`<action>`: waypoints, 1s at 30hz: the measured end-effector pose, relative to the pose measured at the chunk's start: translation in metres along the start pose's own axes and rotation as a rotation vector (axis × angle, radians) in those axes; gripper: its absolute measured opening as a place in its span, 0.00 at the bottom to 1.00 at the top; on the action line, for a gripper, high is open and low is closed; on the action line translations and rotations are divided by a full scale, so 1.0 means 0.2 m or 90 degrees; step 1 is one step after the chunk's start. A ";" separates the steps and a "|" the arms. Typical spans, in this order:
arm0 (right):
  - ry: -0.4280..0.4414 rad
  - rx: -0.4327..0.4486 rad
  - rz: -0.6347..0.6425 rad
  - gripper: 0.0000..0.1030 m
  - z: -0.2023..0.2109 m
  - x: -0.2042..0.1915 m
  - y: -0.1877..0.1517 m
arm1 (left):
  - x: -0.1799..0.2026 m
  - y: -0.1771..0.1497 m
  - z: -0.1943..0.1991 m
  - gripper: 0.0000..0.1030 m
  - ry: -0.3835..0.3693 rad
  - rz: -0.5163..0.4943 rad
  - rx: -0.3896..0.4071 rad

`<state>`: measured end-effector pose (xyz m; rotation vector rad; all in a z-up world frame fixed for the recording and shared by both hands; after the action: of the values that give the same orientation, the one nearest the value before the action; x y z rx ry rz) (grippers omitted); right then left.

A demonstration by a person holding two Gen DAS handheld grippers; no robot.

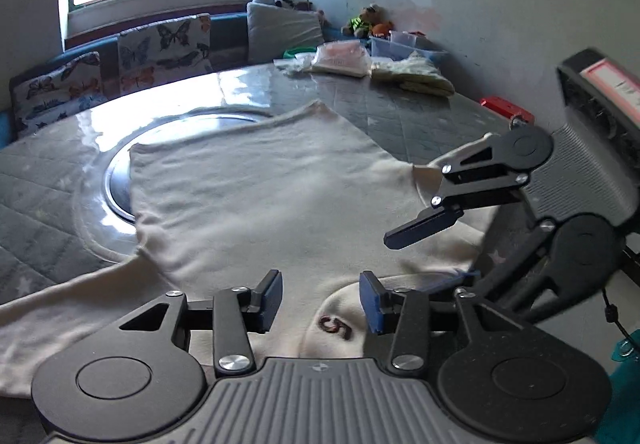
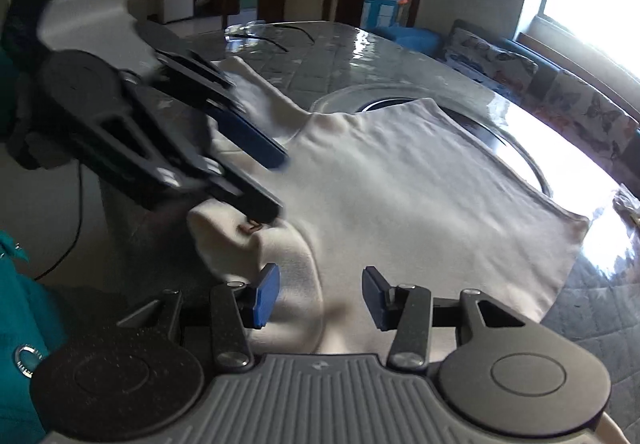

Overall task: Fold clothes
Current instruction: 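Release the sweatshirt flat on the table and open both grippers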

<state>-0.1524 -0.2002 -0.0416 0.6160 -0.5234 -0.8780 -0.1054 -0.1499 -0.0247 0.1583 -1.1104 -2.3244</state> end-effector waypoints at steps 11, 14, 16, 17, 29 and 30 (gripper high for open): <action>-0.016 -0.015 -0.073 0.46 0.05 0.16 -0.03 | 0.06 -0.10 -0.06 0.44 -0.016 -0.018 -0.018; -0.027 -0.009 -0.113 0.46 0.05 0.24 -0.04 | 0.06 -0.09 -0.06 0.45 -0.015 -0.018 -0.017; -0.029 -0.012 -0.130 0.49 0.04 0.27 -0.05 | 0.06 -0.09 -0.06 0.45 -0.014 -0.014 -0.015; -0.031 -0.021 -0.134 0.49 0.03 0.28 -0.06 | 0.06 -0.09 -0.05 0.45 -0.014 -0.011 -0.014; -0.040 -0.011 -0.162 0.68 -0.02 0.25 -0.03 | -0.07 -0.01 0.05 0.71 0.051 0.064 0.004; -0.039 -0.012 -0.165 0.68 -0.02 0.24 -0.03 | -0.10 0.00 0.05 0.73 0.068 0.075 0.003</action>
<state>-0.1266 -0.2414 -0.0407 0.6510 -0.4965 -1.1480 -0.0925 -0.1323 -0.0208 0.2103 -1.0448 -2.1835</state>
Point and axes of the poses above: each gripper's, at about its wrist camera, not at the fingertips, and z roughly against the way its jaws point, x to its right, y to its top, the point moved 10 cm from there along -z, roughly the way its jaws point, and after that the axes turned 5 degrees about -y, right-handed, at the moved point
